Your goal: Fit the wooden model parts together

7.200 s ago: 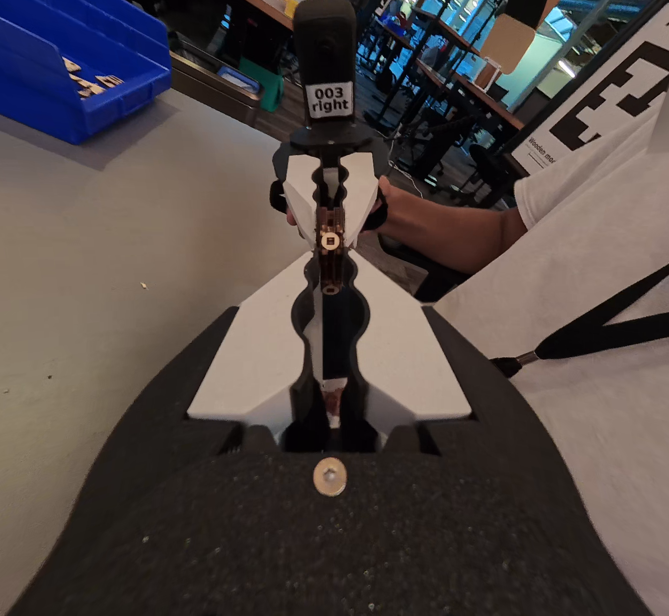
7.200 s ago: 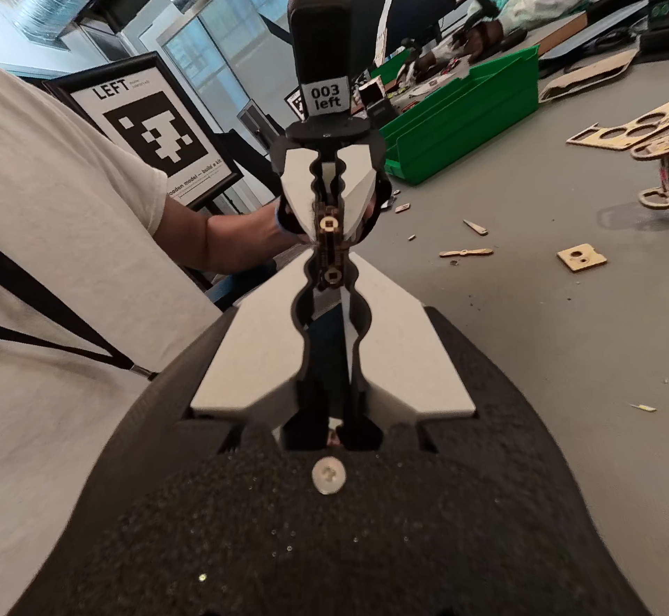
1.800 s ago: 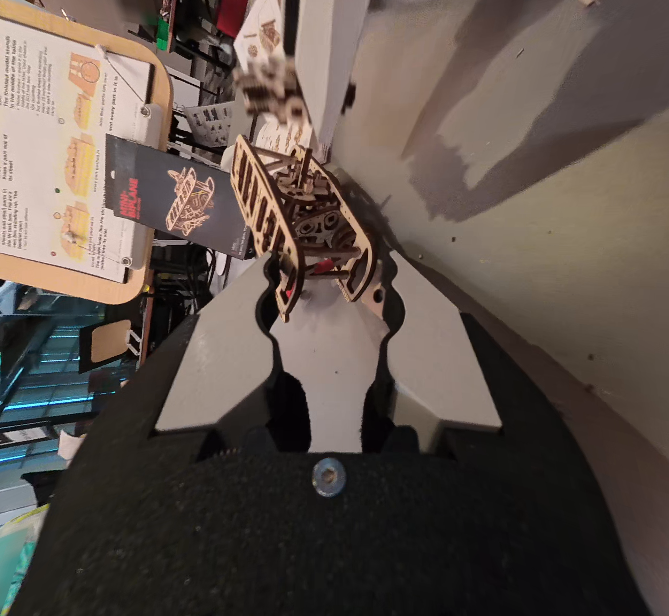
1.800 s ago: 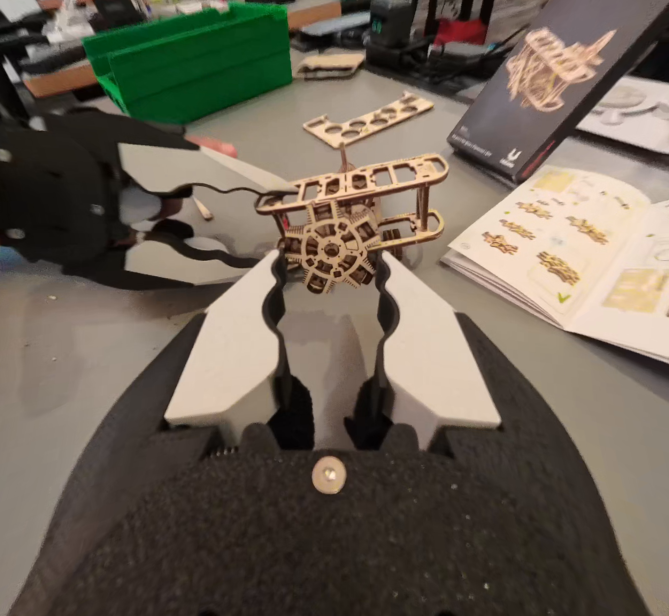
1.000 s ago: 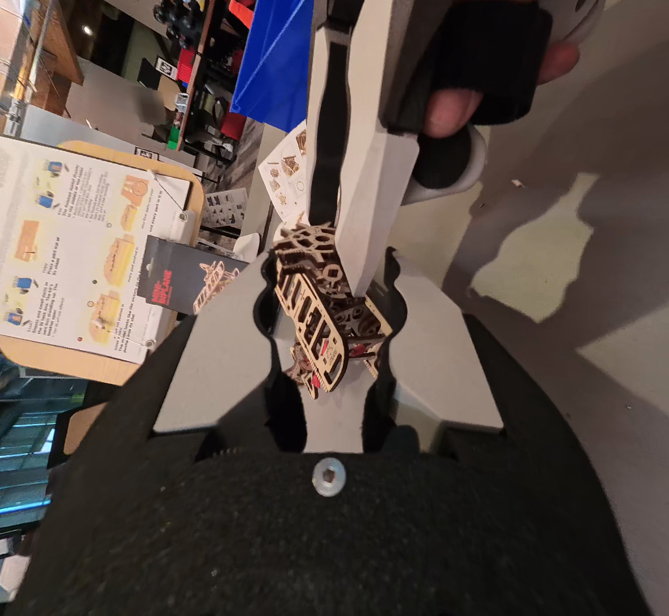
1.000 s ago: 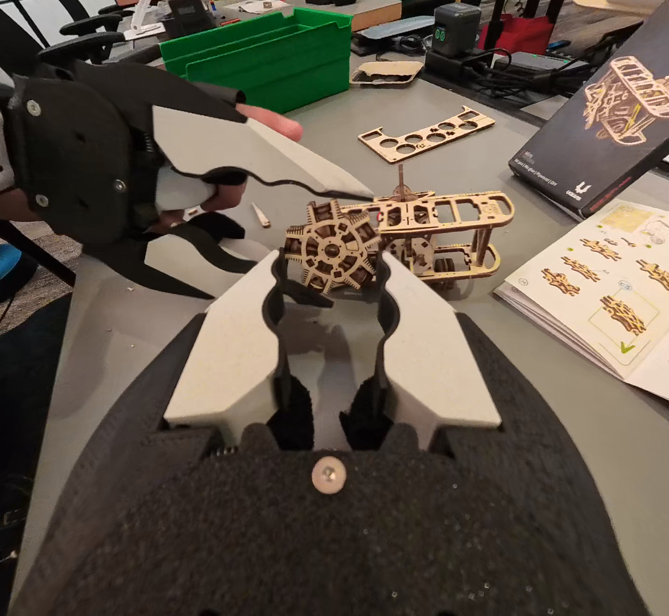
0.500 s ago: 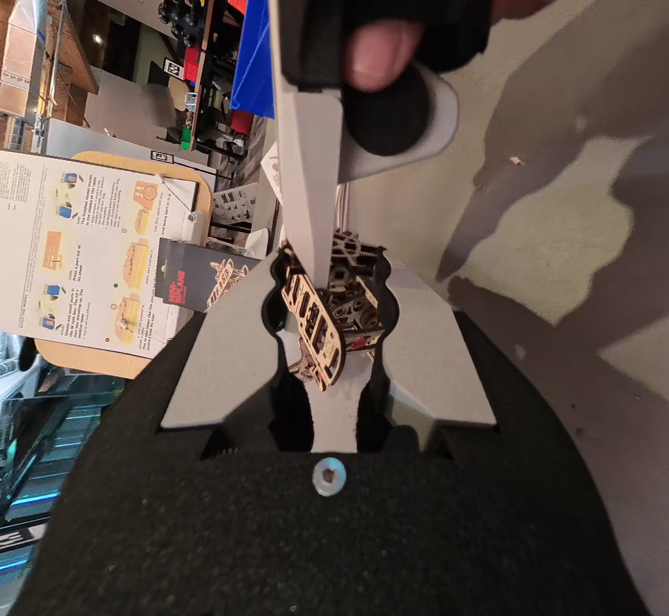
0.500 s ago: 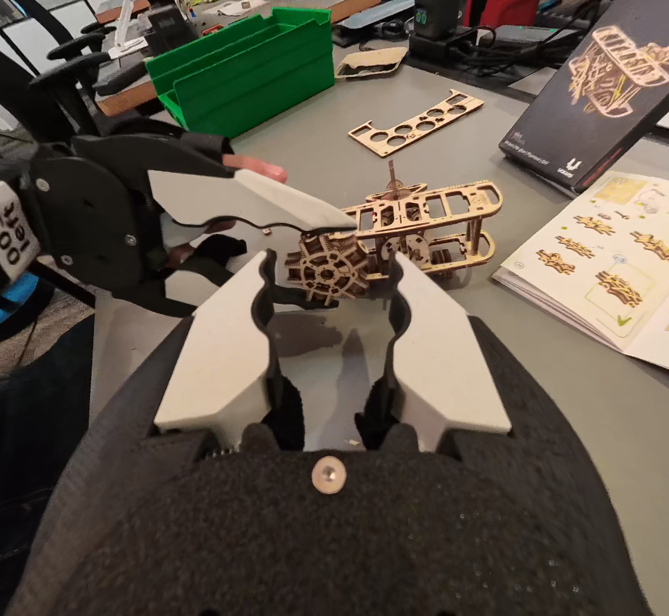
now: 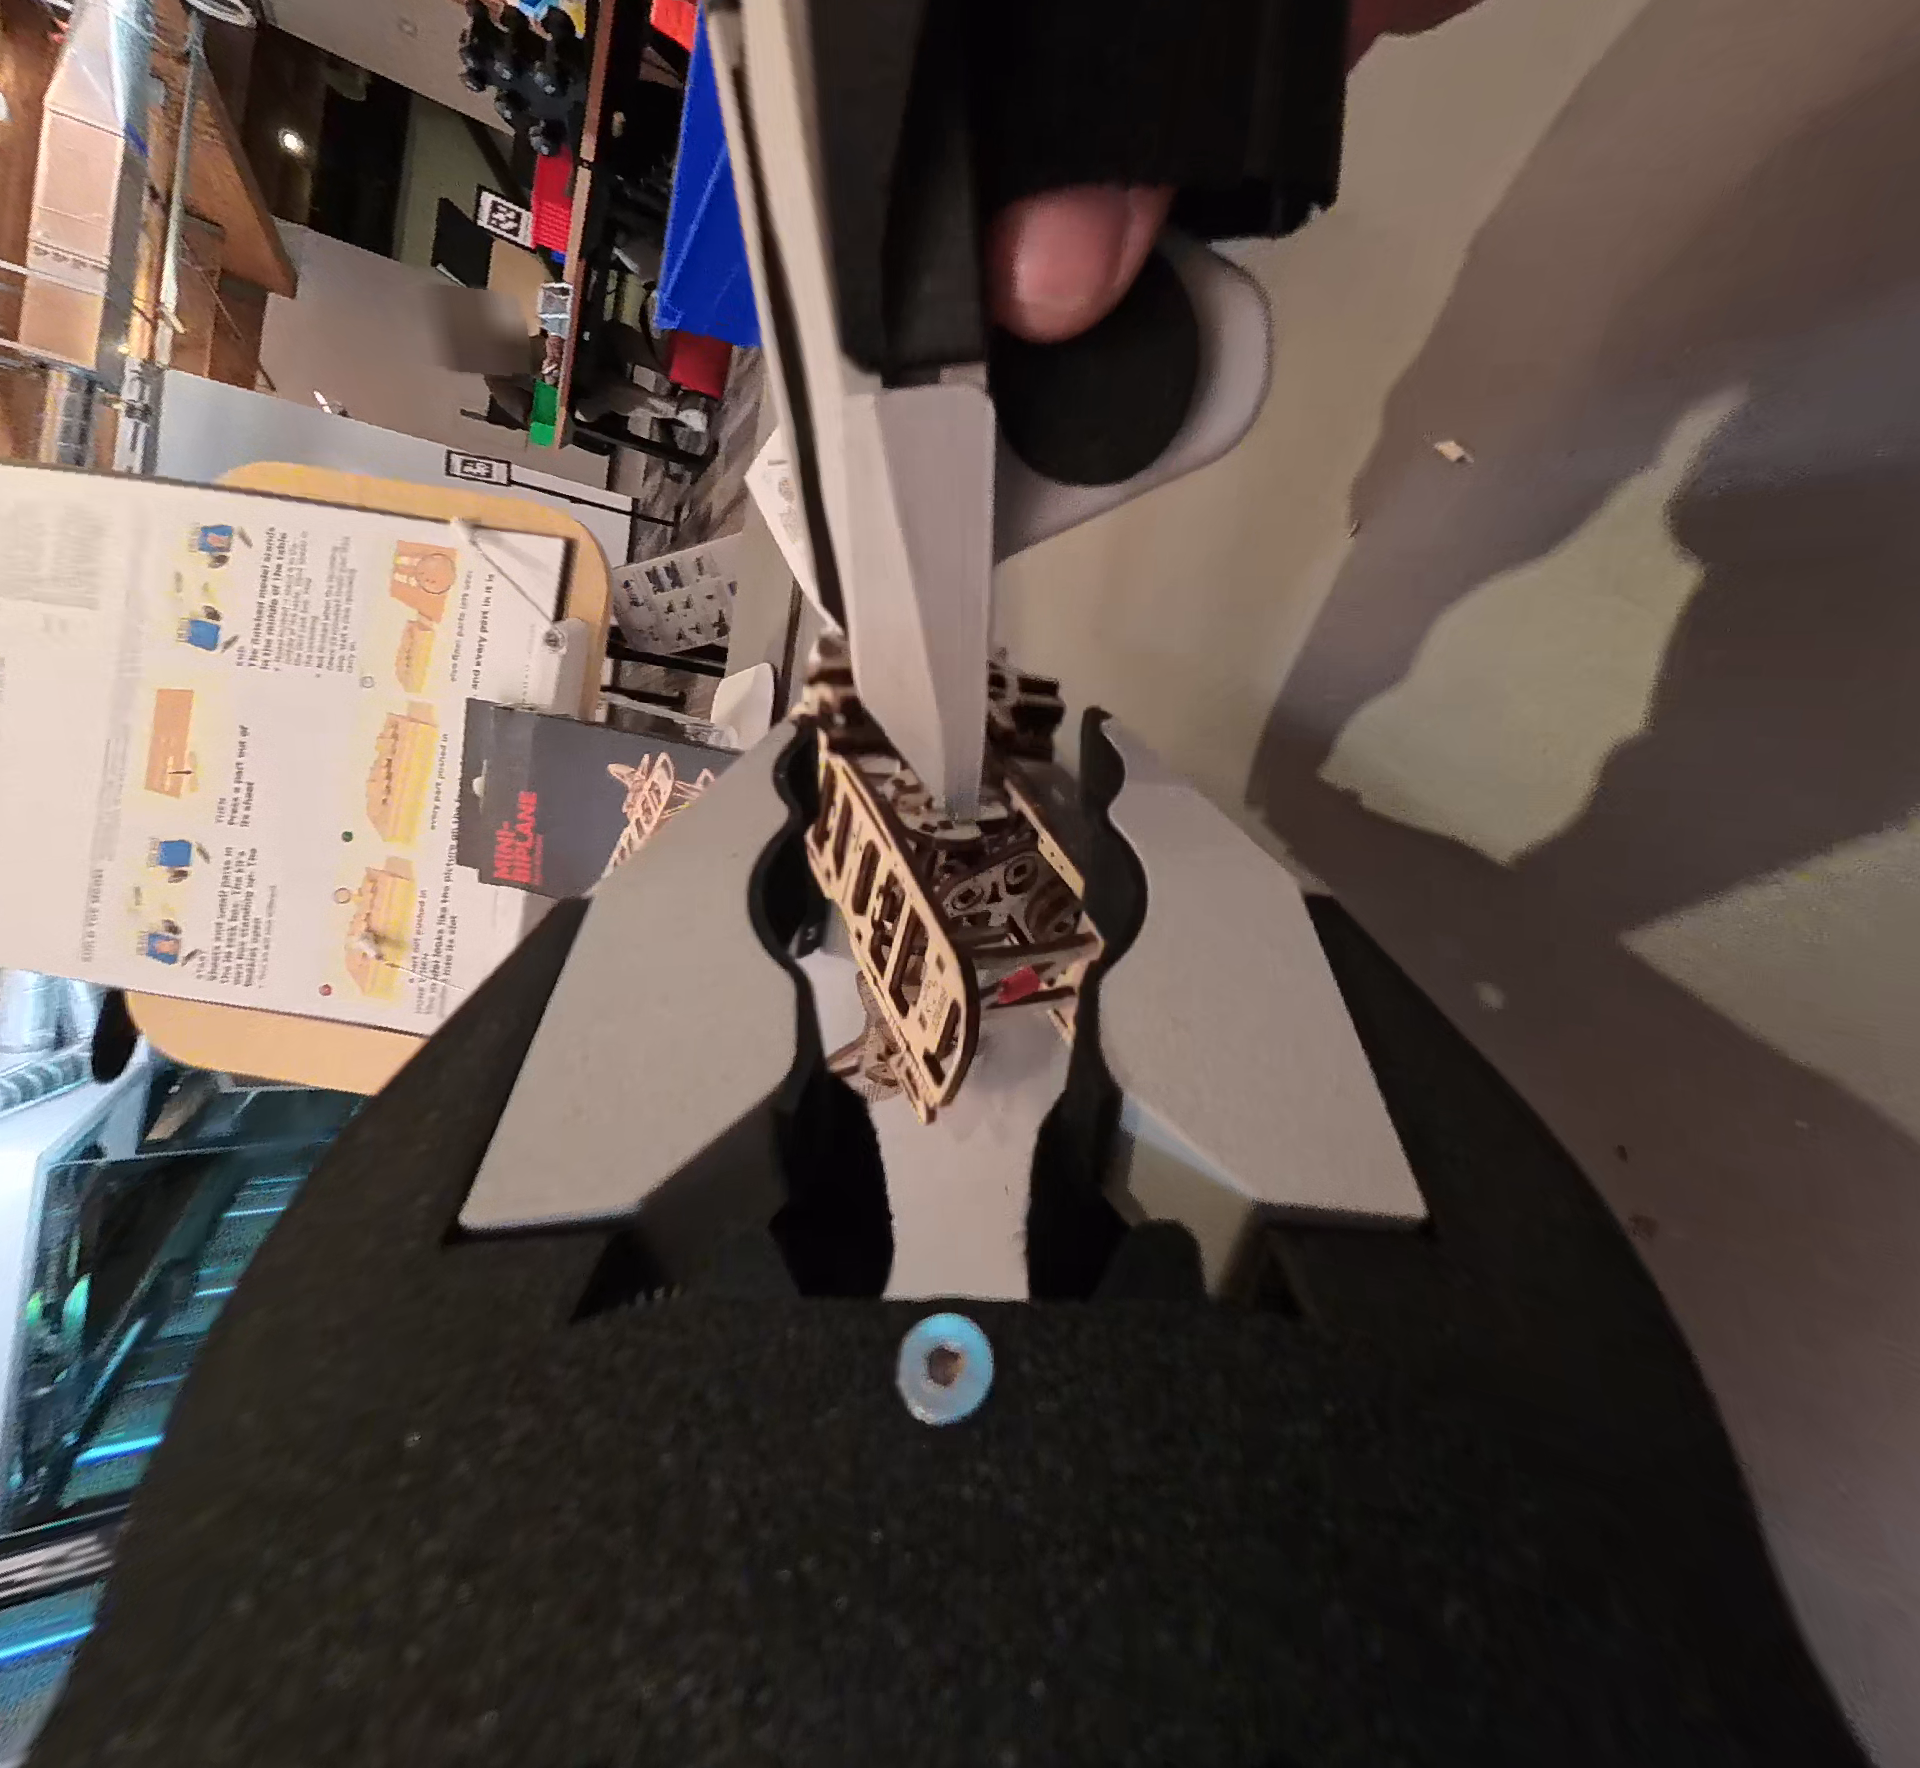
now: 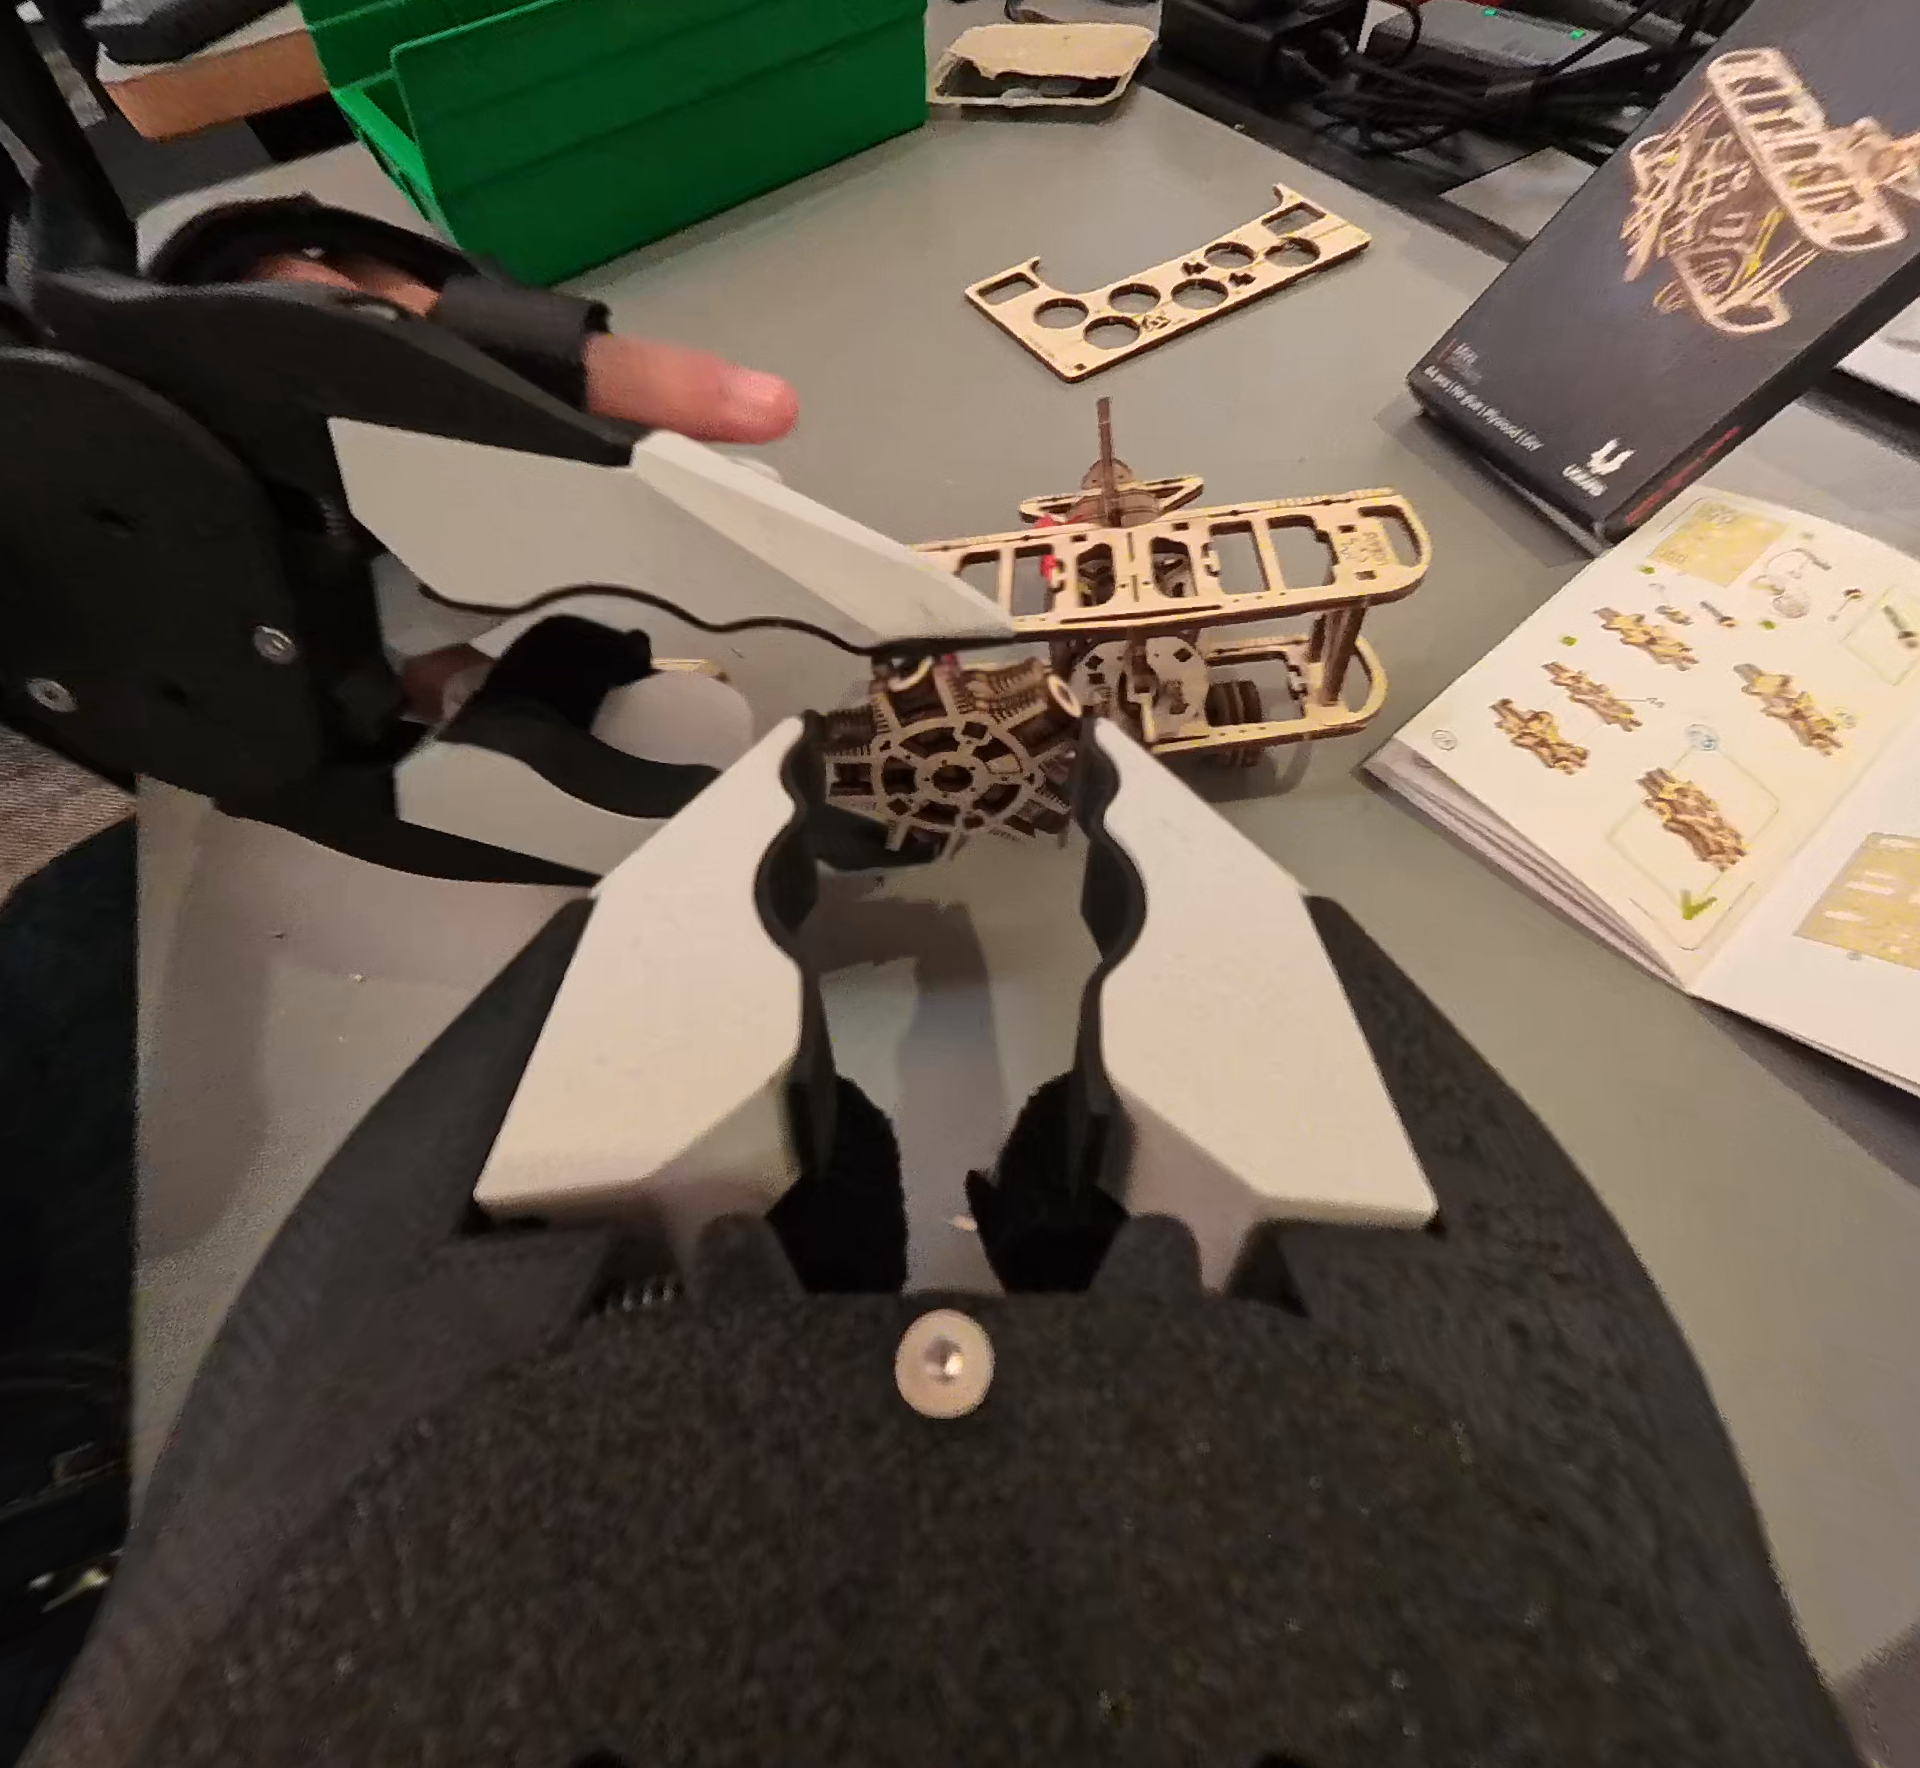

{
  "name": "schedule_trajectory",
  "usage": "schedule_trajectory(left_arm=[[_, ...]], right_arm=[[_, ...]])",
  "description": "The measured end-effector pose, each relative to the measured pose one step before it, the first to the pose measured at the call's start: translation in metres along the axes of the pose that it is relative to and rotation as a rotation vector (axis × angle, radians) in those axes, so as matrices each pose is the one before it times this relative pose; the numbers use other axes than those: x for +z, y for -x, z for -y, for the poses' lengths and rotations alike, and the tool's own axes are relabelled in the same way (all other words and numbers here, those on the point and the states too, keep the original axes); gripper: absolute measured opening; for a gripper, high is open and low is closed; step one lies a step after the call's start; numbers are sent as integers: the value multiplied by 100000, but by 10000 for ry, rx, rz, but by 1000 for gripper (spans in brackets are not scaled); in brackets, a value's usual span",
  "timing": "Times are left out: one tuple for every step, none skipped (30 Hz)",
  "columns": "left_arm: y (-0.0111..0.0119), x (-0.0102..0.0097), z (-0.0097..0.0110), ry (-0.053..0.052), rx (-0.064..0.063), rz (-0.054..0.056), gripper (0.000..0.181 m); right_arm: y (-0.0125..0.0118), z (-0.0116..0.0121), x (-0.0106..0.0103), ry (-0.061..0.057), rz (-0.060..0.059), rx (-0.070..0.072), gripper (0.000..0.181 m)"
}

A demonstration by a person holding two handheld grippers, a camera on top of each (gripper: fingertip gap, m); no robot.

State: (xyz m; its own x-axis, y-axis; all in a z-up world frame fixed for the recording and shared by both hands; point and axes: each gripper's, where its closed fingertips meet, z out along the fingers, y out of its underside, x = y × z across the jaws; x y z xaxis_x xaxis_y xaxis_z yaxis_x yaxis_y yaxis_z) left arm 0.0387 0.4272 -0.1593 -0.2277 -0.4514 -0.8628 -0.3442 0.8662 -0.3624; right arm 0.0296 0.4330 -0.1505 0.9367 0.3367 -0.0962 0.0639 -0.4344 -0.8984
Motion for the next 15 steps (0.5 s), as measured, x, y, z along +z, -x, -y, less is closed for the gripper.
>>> schedule_trajectory(left_arm=[[-55, -126, -112, -34, -132, -103, 48], [-42, -174, -171, -53, -197, -131, 50], [-41, -228, -217, -79, -296, -177, 50], [105, -281, -235, -124, -426, -164, 50], [233, -332, -219, -198, -599, -200, 48], [442, -337, -278, -220, -718, -232, 46], [771, -340, -341, -232, -740, -173, 44], [1077, -298, -387, -228, -738, -131, 44], [1196, -193, -446, -187, -694, -189, 44], [1265, -98, -481, -165, -574, -221, 45], [1227, -70, -420, -190, -418, -268, 45], [803, -31, -379, -195, -264, -504, 44], [452, 34, -532, -36, -123, -674, 45], [293, 48, -666, 115, 39, -699, 46], [115, 38, -716, 158, 208, -709, 47]], right_arm=[[-410, -17, -103, -96, -96, -193, 47], [-507, -180, -90, -34, -89, -161, 47], [-600, -252, -57, -35, -122, -134, 47], [-446, -212, -33, -79, -42, -101, 47], [-318, -160, -25, -86, 14, -39, 47], [-180, 35, -27, -163, 76, 36, 47], [-39, 70, -17, -168, 191, 173, 47], [29, 245, -39, -259, 260, 285, 47], [-97, 427, -121, -372, 171, 296, 47], [-106, 482, -132, -377, 160, 282, 46], [-205, 302, -101, -220, 93, 306, 46], [-314, 101, -17, -78, 4, 222, 47], [-403, -91, 26, 43, -100, 89, 47], [-344, -137, 77, 36, -141, -68, 47], [-242, -307, 148, 150, -125, -81, 47]])
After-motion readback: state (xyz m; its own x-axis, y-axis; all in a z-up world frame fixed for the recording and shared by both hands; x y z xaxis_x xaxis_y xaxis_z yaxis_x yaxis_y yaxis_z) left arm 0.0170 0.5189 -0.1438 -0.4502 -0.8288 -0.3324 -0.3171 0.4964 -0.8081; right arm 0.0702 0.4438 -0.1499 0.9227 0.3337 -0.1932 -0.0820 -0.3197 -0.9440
